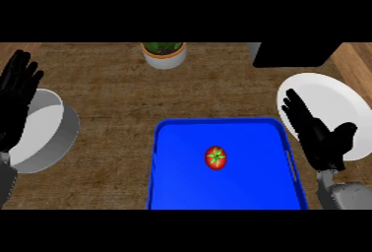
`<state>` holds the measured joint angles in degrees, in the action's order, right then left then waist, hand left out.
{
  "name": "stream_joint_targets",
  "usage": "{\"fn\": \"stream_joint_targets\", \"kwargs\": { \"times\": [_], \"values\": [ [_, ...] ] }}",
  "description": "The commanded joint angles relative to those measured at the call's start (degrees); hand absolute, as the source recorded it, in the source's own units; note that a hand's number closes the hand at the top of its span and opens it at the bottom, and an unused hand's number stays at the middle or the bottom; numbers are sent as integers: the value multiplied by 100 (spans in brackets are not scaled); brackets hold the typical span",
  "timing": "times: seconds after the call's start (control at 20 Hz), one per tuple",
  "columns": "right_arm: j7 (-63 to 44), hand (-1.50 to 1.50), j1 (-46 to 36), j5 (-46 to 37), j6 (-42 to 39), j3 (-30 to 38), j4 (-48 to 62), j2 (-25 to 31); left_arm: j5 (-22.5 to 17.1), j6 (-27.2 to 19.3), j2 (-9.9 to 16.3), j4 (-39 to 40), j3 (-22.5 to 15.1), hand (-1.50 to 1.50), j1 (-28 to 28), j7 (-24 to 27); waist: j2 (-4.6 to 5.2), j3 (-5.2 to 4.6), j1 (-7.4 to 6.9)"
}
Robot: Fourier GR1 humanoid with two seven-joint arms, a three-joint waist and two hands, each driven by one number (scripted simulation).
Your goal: Pick the tomato from the tray and place it in the plate
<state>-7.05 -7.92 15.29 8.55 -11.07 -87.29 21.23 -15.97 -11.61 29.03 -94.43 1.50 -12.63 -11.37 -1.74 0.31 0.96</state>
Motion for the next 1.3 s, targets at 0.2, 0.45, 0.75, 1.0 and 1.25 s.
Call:
{"fn": "stream_joint_targets", "kwargs": {
  "times": [0.2, 0.45, 0.75, 1.0, 1.25],
  "values": [
    [1030, 150, -927, 517, -1321, -89, 431, -405, 306, 196, -287, 666, -420, 0, 241, 127, 233, -23, -187],
    [2483, -150, -174, -836, 424, 266, 694, -553, 148, 255, -540, 760, -609, 0, 530, -48, 224, -5, -46],
    [4391, -150, 66, -1445, -783, -326, 2140, -336, 357, 381, -895, 1488, -702, 0, 240, 348, 201, -27, -94],
    [4186, -150, 89, -2189, -673, -580, 2023, 6, 471, 358, -912, 1529, -548, 0, 189, 300, 179, -32, -76],
    [2708, -150, -243, -2586, -685, -595, 1143, 52, 595, 459, -1012, 1447, -490, 0, 350, 323, 169, -33, -92]
  ]
}}
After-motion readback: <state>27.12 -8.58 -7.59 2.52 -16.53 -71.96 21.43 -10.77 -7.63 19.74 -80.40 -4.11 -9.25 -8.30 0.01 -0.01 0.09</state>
